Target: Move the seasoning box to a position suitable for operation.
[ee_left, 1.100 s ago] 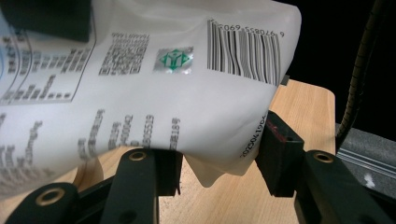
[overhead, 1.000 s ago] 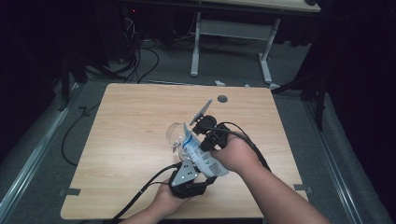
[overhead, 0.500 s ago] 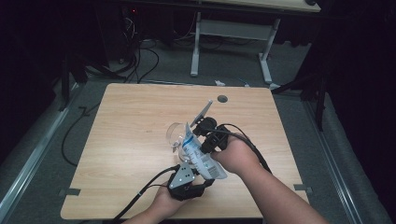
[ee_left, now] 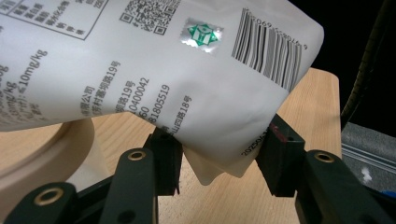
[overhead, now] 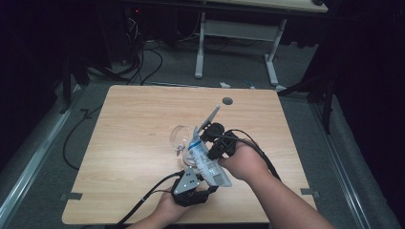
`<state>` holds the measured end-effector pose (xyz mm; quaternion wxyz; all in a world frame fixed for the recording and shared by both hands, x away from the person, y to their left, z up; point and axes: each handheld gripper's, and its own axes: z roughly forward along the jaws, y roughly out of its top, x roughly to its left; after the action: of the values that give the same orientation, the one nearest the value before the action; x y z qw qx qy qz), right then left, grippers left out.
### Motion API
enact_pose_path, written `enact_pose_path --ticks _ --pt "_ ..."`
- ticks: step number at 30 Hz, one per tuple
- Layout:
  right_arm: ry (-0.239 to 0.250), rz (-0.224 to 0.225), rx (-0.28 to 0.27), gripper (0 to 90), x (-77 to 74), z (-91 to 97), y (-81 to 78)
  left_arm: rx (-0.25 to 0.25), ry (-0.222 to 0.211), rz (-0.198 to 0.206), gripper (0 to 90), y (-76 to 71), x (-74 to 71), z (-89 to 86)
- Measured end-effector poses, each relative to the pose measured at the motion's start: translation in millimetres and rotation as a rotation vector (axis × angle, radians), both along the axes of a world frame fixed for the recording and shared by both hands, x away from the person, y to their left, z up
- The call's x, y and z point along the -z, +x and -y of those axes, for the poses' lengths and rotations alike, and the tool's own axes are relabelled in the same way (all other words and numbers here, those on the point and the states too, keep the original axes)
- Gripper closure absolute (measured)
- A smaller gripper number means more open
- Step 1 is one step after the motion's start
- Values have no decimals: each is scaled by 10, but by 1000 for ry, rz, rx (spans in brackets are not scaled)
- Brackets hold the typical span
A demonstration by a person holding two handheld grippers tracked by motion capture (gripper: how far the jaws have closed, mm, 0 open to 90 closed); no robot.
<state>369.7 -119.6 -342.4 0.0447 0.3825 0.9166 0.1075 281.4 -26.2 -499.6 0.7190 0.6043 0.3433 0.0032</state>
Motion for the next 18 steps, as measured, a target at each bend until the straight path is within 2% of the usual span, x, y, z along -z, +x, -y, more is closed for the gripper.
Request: enact_pose_path --ticks 2,4,10,18 --pt "-6 -7 4 894 13 -5 -4 0 5 -5 554 6 22 1" --pt "-8 -1 -19 893 24 5 5 -3 5 -8 553 12 35 2" --pt "5 -11 1 897 9 24 -30 -1 5 -6 553 14 55 11" --pt "9 -19 3 898 28 78 -48 3 9 -6 550 6 90 22"
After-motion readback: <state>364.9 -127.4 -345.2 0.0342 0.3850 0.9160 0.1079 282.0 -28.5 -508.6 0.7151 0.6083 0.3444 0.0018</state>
